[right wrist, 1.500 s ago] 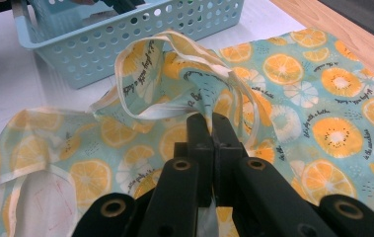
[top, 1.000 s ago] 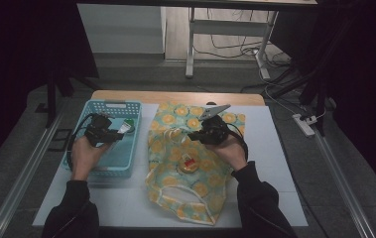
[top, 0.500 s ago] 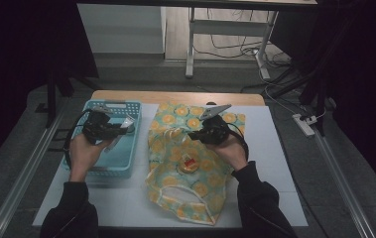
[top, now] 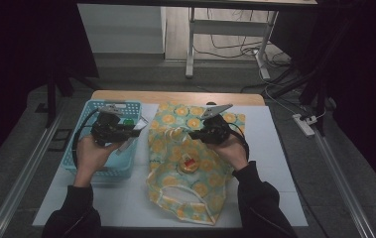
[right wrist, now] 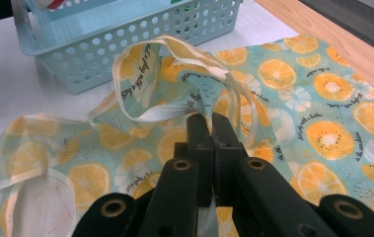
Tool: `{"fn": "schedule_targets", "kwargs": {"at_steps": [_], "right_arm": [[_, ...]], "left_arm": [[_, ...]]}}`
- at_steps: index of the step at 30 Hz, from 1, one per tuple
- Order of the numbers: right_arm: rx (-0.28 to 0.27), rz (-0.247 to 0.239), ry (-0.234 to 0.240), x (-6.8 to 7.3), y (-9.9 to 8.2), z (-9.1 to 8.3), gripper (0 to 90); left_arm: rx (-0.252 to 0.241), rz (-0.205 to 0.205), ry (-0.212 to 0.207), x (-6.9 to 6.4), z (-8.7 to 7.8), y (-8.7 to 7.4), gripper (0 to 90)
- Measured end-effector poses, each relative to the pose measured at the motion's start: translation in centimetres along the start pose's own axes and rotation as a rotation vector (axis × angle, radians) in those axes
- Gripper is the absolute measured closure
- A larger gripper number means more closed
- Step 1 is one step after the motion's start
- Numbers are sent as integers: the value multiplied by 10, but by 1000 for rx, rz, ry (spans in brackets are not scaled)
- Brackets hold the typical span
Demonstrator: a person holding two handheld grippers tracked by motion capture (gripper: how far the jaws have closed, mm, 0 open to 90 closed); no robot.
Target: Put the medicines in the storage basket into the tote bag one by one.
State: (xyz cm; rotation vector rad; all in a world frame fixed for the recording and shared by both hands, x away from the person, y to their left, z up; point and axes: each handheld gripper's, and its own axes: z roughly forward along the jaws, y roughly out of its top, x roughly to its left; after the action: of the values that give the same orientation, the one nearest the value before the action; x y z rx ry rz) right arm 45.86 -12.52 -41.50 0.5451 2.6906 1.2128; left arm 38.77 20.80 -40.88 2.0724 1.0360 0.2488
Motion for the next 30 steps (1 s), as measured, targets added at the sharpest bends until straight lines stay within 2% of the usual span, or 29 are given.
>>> {"fn": "schedule_targets", "kwargs": {"at_steps": [5, 6, 7, 11, 12, 13, 18, 21, 26, 30], "right_arm": [[-3, 2, 1, 0, 0, -1, 896], [-4, 2, 1, 0, 0, -1, 896], [-5, 3, 0, -1, 0, -1, 896], [-7, 2, -1, -1, 0, -2, 895], [-8, 3, 0, -1, 0, -2, 895], [-8, 3, 0, -1, 0, -2, 896], [-9, 5, 0, -2, 0, -2, 896], [-9, 6, 0, -2, 0, -2, 896], [-11, 6, 0, -2, 0, -2, 896], [-14, 5, 0, -2, 0, -2, 896]], "left_arm": [[6, 36, -37, -19, 5, 7, 707], [6, 36, -37, -19, 5, 7, 707], [8, 48, -51, -26, 8, 9, 706], [12, 66, -93, -37, 13, 12, 706], [12, 66, -93, -37, 13, 12, 707], [14, 72, -118, -42, 16, 13, 706], [29, 94, -164, -58, 27, 17, 706], [48, 110, -192, -70, 38, 19, 706], [86, 132, -217, -85, 57, 20, 706], [107, 134, -229, -95, 72, 20, 706]]}}
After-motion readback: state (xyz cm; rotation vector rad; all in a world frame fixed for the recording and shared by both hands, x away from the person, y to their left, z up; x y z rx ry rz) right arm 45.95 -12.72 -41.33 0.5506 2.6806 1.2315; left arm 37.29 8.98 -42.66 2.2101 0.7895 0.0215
